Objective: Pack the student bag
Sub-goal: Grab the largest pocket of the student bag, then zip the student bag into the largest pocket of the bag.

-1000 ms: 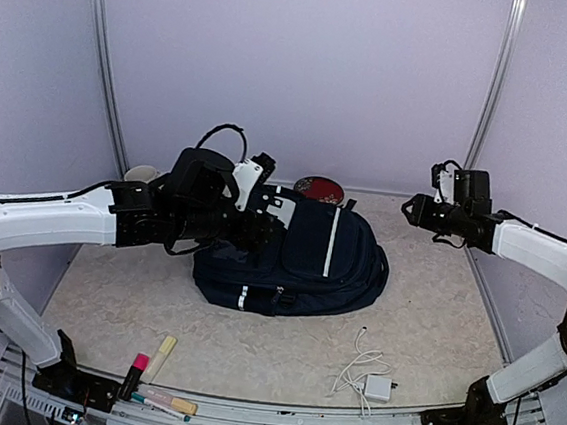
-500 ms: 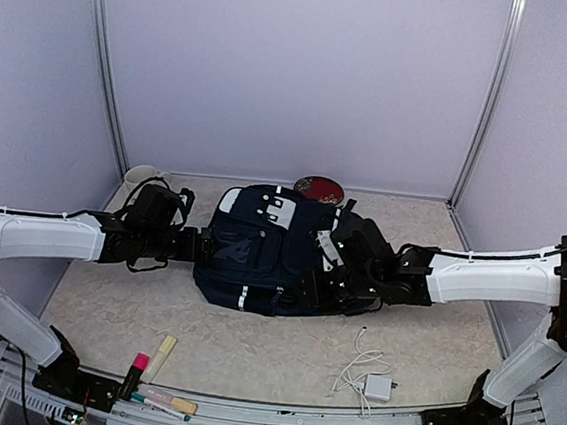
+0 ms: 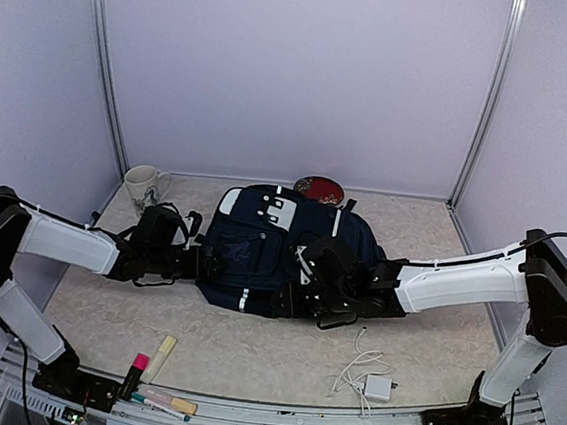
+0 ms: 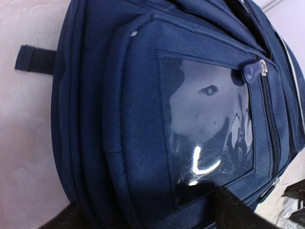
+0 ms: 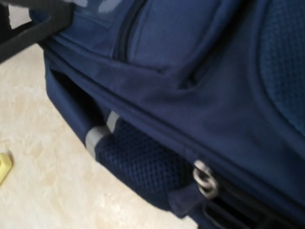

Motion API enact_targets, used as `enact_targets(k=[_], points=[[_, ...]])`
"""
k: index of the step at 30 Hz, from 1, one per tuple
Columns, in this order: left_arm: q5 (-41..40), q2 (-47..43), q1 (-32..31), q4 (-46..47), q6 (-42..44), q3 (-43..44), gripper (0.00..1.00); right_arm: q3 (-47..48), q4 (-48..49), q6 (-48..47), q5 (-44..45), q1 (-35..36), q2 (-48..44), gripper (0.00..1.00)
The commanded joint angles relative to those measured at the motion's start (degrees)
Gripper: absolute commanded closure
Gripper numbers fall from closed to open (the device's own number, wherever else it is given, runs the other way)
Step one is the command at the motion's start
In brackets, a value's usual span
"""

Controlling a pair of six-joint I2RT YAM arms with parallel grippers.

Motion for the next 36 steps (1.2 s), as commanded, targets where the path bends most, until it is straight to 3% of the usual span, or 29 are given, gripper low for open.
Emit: enact_targets(k=[1, 4, 6, 17, 28, 31, 36], points=[[6.49, 1.12, -0.12, 5.72, 0.5, -1.56, 0.48, -0.07, 2.83, 2.0, 2.29, -0.23, 2.19, 0.64], [7.11, -0.14, -0.09, 6.6, 0.0, -2.37, 0.87, -1.26, 2.84, 2.97, 4.39, -0.34, 1.41, 0.66], [7.06, -1.48, -0.24, 6.73, -0.42, -2.65, 1.0, -1.99, 2.56, 3.18, 6.04, -0.35, 0.73, 0.66], [2.81, -8.09, -5.39, 5.55, 0.55, -3.02, 1.0, -2.13, -5.68, 2.86, 12.53, -0.35, -0.31, 0.68], [1.98, -9.83, -8.96, 4.15, 2.05, -0.47, 1.0, 6.25, -10.62, -2.1, 17.05, -0.7, 7.0, 0.72], [2.07, -9.57, -9.29, 3.94, 2.28, -0.1, 1.0, 7.71, -12.22, -2.88, 18.98, -0.74, 7.98, 0.78], [-0.98, -10.86, -8.9, 0.98, 4.17, 0.72, 1.0, 5.85, -14.09, -2.98, 20.51, -0.78, 5.38, 1.0]])
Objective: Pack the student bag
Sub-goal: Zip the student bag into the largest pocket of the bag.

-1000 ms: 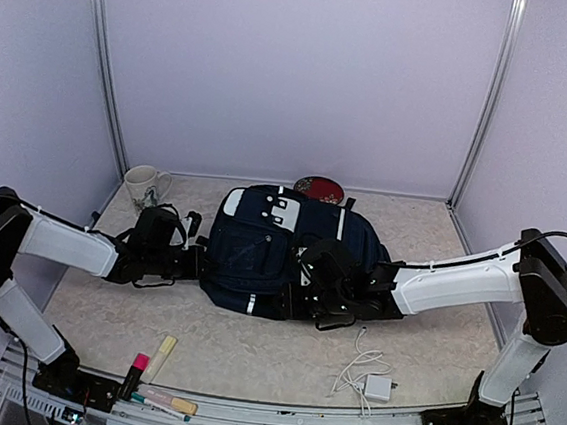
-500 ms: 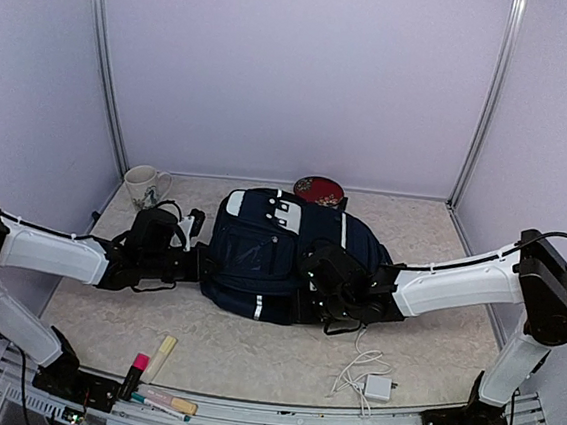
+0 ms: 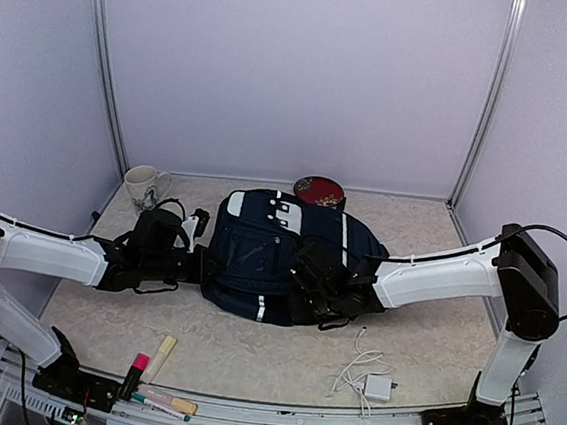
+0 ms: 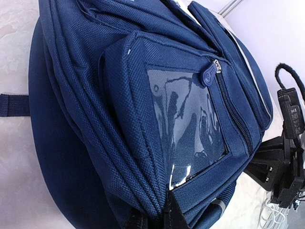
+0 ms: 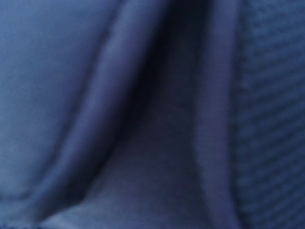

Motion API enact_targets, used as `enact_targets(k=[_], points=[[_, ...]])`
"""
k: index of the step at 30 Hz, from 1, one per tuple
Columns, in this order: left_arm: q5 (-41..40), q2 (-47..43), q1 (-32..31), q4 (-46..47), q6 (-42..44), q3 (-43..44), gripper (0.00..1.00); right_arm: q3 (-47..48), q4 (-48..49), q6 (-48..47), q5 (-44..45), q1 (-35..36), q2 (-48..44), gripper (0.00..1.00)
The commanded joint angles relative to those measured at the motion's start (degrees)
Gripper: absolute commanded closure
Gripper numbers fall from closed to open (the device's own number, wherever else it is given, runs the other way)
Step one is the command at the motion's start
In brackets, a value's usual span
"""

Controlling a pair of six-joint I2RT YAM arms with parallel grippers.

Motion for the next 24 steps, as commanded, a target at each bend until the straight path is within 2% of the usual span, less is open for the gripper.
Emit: enact_targets(k=[1, 3, 7, 15, 20, 24], points=[[0.93, -3.4, -0.9, -1.28, 5.15, 3.19, 1.0, -1.1, -1.7, -0.77, 3.75, -0.47, -2.99, 1.0], [0.2, -3.94, 0.51, -2.87, 5.33, 3.37, 1.0, -2.85, -1.34, -1.24, 2.29, -0.85, -5.32, 1.0], [0.04, -4.84, 4.26, -4.62, 5.0, 3.02, 1.0, -6.42, -1.06, -2.96, -7.02, -4.4, -9.18, 1.0], [-1.02, -5.96, 7.49, -6.47, 6.26, 2.4, 1.0, -13.55, -4.37, -6.55, -15.06, -11.29, -16.82, 1.0], [-1.74, -7.47, 9.93, -7.81, 6.85, 1.77, 1.0, -16.14, -9.9, -10.56, -12.06, -15.66, -21.23, 1.0], [-1.58, -8.97, 11.47, -8.14, 6.44, 1.51, 1.0, -19.23, -8.68, -15.36, -14.22, -20.89, -26.22, 1.0]])
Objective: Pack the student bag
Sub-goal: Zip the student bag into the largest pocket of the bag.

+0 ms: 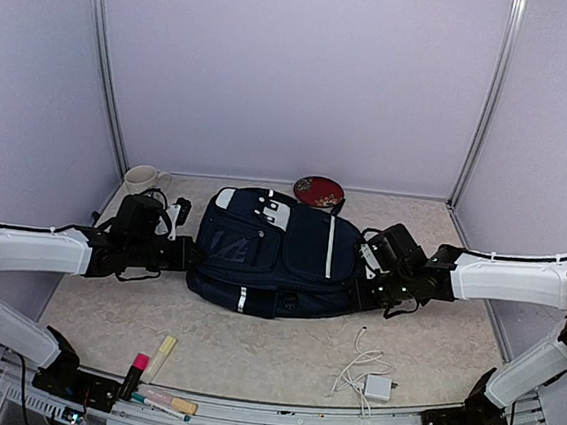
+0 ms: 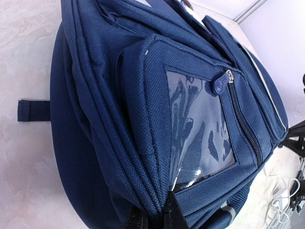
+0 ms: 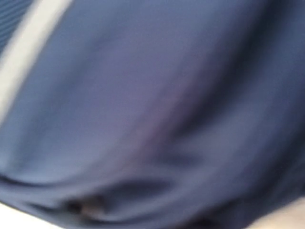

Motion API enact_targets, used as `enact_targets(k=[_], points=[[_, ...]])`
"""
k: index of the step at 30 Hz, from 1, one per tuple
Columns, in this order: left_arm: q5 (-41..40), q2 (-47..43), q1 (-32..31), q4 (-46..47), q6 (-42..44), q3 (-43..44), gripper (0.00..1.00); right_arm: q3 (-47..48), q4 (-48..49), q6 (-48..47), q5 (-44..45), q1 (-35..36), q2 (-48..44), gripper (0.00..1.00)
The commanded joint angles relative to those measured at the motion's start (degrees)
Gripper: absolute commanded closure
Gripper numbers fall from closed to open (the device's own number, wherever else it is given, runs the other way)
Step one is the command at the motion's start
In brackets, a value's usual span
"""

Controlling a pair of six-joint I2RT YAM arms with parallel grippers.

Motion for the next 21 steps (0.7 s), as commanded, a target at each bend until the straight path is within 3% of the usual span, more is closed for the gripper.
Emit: enact_targets(k=[1, 6, 7, 8, 9, 10, 11, 14, 17, 19, 21], points=[[-4.29, -4.04, 2.94, 1.25, 2.06, 0.09, 1.0, -3.18, -2.97, -8.14, -0.16, -4.67, -5.13, 1.0], [-4.87, -4.64, 3.35, 0.66, 0.95, 0.22, 1.0, -0.83, -3.15, -14.6, -3.15, -4.64, -3.84, 1.0], [-5.17, -4.64, 3.58, 0.42, 0.72, 0.31, 0.95, -0.55, -2.74, -14.99, -4.68, -4.59, -3.49, 1.0], [-5.61, -4.71, 3.94, 0.28, 0.21, 0.35, 0.7, -0.58, -1.11, -15.18, -7.04, -4.54, -3.04, 1.0], [-6.34, -4.92, 4.19, 0.4, -0.34, 0.28, 0.37, -0.71, 0.47, -15.16, -9.78, -4.21, -2.54, 1.0], [-7.16, -5.36, 4.27, 0.55, -0.6, 0.32, 0.14, -0.76, 1.83, -15.21, -12.09, -3.57, -1.92, 1.0], [-7.12, -6.07, 4.09, 0.97, -0.41, 0.4, 0.03, -0.62, 2.83, -15.37, -13.77, -2.78, -1.36, 1.0], [-9.32, -11.85, 0.01, 2.89, 2.09, 0.89, 0.01, -0.08, 4.77, -15.28, -16.39, -1.28, -0.15, 1.0], [-20.49, -16.96, -13.18, 6.62, 12.02, 2.08, 0.01, 0.25, 6.38, -14.82, -18.7, -1.25, -0.32, 1.0], [-22.53, -16.14, -20.02, 7.52, 17.35, 3.02, 0.01, 0.48, 7.55, -14.14, -19.76, -1.25, -0.59, 1.0], [-21.2, -12.63, -22.06, 7.27, 19.27, 3.48, 0.01, 0.83, 9.0, -13.59, -21.5, -1.25, -0.35, 1.0]])
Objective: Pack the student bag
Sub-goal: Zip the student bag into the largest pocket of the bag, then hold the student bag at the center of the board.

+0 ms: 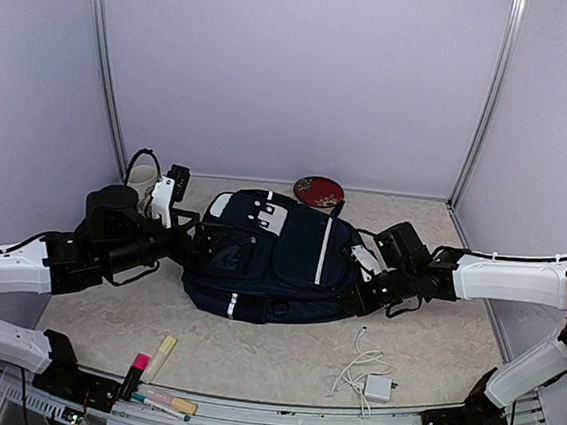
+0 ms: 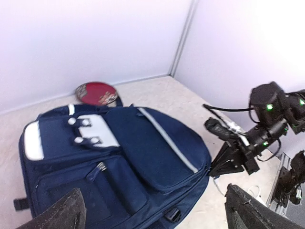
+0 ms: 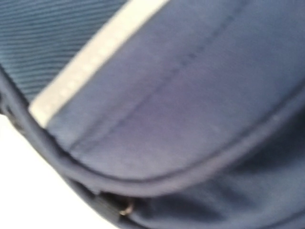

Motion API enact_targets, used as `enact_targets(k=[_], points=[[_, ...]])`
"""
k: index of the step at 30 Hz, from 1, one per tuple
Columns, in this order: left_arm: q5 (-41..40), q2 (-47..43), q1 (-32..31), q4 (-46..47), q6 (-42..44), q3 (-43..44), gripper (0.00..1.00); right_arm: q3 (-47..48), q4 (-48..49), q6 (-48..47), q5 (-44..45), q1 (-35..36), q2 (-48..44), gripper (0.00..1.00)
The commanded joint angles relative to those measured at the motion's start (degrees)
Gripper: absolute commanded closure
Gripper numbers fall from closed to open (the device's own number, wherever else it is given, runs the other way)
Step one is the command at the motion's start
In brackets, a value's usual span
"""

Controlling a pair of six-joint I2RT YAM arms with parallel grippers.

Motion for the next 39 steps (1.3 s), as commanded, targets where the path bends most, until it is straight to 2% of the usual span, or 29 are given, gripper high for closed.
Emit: enact_targets(k=[1, 3, 5, 8, 9, 12, 21, 30, 31, 33, 34, 36, 37, 39], points=[[-3.91, 5.87, -5.53, 2.34, 9.82, 1.87, 0.01, 2.55, 4.77, 0.84, -6.55, 0.74, 0.21, 1.0], [-0.8, 11.75, -7.37, -0.36, 11.01, 3.49, 0.02, 3.39, 4.26, 1.57, -6.84, 0.67, 0.72, 1.0], [-2.23, 18.42, -11.46, -4.17, 13.96, 6.13, 0.09, 4.27, 2.76, 1.65, -5.83, 0.74, 0.94, 1.0], [-6.58, 25.96, -17.85, -8.76, 18.45, 9.4, 0.31, 5.13, 1.0, 1.45, -4.28, 0.65, 0.87, 1.0], [-5.94, 27.16, -19.13, -8.6, 19.37, 9.45, 0.34, 5.26, 0.83, 1.37, -4.24, 0.65, 0.79, 1.0], [-4.24, 28.21, -21.2, -4.55, 22.04, 7.22, 0.35, 5.08, 1.4, 1.69, -4.63, 0.65, 0.82, 1.0], [-19.85, 40.48, -21.36, -8.34, 27.68, 11.87, 0.36, 4.92, 2.72, 2.1, -6.31, 0.65, 1.44, 1.0], [-33.53, 47.03, -19.86, -10.06, 30.24, 15.61, 0.36, 6.18, 1.38, 2.22, -7.44, 0.65, 0.31, 1.0], [-34.7, 48.13, -19.92, -10.42, 30.32, 16.16, 0.4, 6.13, 1.26, 2.23, -7.44, 0.65, 0.07, 1.0], [-35.31, 49.04, -20.27, -9.82, 30.14, 16.38, 0.56, 6.11, 1.1, 2.27, -7.22, 0.59, -0.52, 1.0], [-35.71, 48.86, -20.56, -8.96, 30.07, 16.14, 0.67, 6.12, 0.83, 2.29, -7.04, 0.58, -0.8, 1.0], [-37.02, 47.53, -20.75, -7.0, 29.86, 15.05, 0.95, 6.03, 0.07, 2.29, -6.23, 0.0, -1.41, 1.0], [-37.98, 46.65, -20.78, -5.98, 29.68, 14.26, 1.0, 6.02, -0.48, 2.31, -5.84, -0.48, -1.66, 1.0], [-39.83, 44.34, -20.42, -4.78, 29.31, 12.72, 1.0, 6.11, -2.56, 2.0, -4.63, -1.83, -1.91, 1.0]])
